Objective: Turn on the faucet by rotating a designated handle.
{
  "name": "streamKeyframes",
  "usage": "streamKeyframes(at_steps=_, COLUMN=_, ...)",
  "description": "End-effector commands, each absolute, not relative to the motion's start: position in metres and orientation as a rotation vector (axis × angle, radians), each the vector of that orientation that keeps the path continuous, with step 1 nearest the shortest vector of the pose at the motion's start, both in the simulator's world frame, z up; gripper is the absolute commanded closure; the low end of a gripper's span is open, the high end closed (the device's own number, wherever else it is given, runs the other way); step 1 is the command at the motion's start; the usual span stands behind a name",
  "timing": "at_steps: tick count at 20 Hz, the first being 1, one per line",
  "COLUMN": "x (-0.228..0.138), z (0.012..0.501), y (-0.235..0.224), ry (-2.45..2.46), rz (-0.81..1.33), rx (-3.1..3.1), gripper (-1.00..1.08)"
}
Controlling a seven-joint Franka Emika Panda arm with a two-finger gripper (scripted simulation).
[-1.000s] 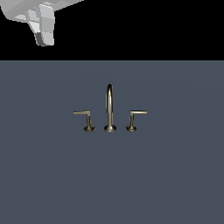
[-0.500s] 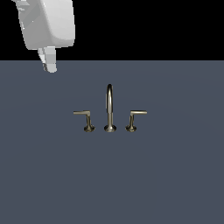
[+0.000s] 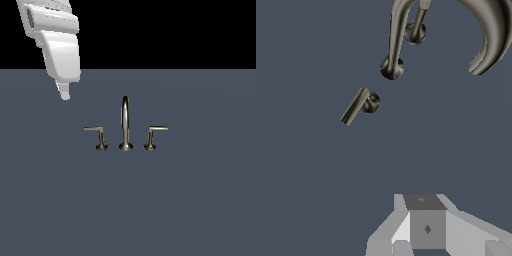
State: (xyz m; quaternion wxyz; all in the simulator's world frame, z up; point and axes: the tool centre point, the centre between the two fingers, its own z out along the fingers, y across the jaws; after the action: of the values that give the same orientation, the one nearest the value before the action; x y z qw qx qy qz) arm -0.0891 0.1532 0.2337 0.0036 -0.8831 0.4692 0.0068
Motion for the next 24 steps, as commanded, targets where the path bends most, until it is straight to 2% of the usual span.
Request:
streamKeyframes(at_steps=1, x=-0.079, z=0.223, y=0.155, ry=1.527, rz=0.02, rx=-2.736, gripper=1.08)
streamKeyframes(at_steps=24, x=0.027, z=0.117, y=0.146, ry=2.076, rz=0.0, rx=-2.36, gripper=1.08)
